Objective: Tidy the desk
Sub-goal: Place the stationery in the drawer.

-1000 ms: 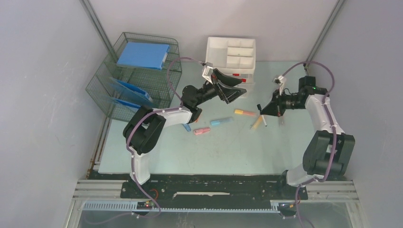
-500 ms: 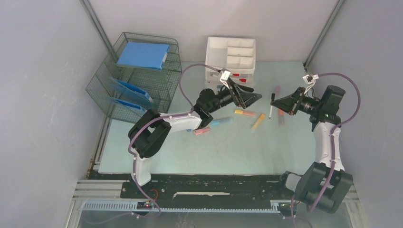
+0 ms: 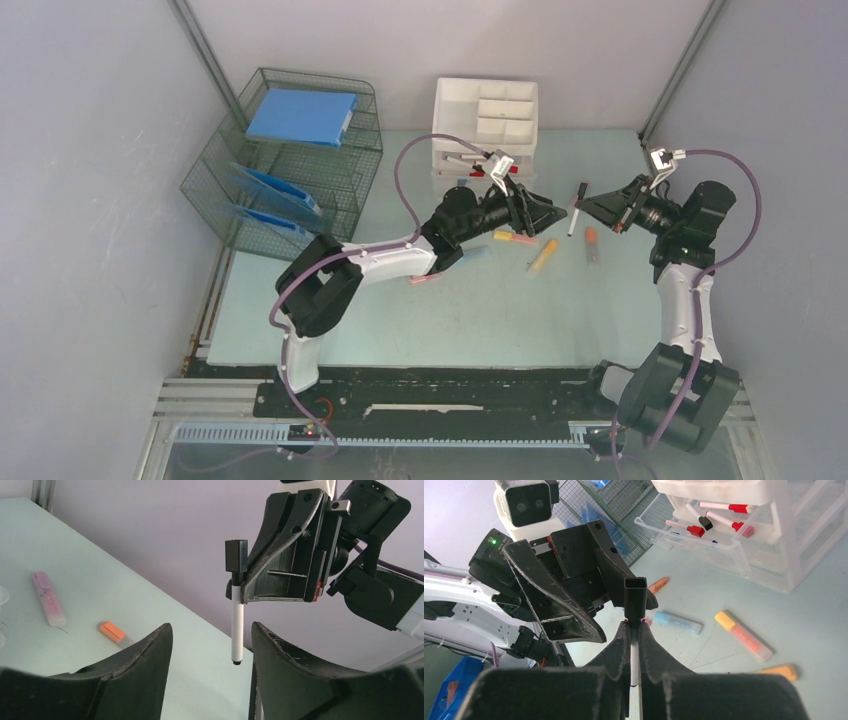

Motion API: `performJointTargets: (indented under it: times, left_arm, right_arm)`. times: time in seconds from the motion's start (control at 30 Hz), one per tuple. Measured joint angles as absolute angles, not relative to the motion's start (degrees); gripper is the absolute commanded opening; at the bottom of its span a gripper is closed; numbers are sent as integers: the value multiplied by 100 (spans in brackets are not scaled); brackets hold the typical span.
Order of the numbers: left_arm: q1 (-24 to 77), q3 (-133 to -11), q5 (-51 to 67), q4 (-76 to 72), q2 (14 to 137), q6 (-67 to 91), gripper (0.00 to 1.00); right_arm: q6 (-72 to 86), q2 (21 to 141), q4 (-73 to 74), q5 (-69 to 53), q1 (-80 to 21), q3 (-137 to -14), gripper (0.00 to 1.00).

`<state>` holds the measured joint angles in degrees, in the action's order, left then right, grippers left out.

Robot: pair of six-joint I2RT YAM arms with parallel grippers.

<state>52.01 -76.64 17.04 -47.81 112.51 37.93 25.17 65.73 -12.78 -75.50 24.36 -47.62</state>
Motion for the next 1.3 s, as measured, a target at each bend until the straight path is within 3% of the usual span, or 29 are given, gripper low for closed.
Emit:
performJointTargets:
  times: [0.4,0.57,0.63,0.73,0.83,0.87,0.97,1.03,1.17,1.3]
  left_arm:
    - [5378,-8027,2130,-4477,11472,3686,57]
    - [5411,-8278,2237,-4259,11646,3645,48]
    - [5411,-8342,2279,-4169,11699,3634,35]
    - [5415,-8350,2324,-4071,11712,3590,2]
    - [5417,-8381,2392,-4069,11712,3546,0]
    - [5424,-8381,2383,-4058,11712,3540,0]
    - [5422,-8381,2359,-4049,11712,3494,0]
    - [5419,-8377,2272,-4016,11712,3402,0]
    - [5317,-8232,2123,-3975,11699,3164,0]
    - [4921,-7966,2279,-3828,11594,2676,0]
  right_arm:
    - [2711,6606,-1389,-7550,2436,-4737,0]
    - [2770,6657,-1490,-7599,2429,-4737,0]
    - [2788,6672,-1529,-7618,2410,-4737,0]
    - [2783,6685,-1577,-7629,2359,-4737,0]
    - [2773,6720,-1612,-7605,2346,-4735,0]
    - [2757,6720,-1610,-7614,2349,-4729,3]
    - [2676,6720,-1601,-7612,2342,-4729,45]
    - [2561,6709,-1498,-7642,2331,-4729,62]
    - [1782,6543,-753,-7631,2305,-4772,76]
    - [499,6320,539,-7603,2290,-5118,78]
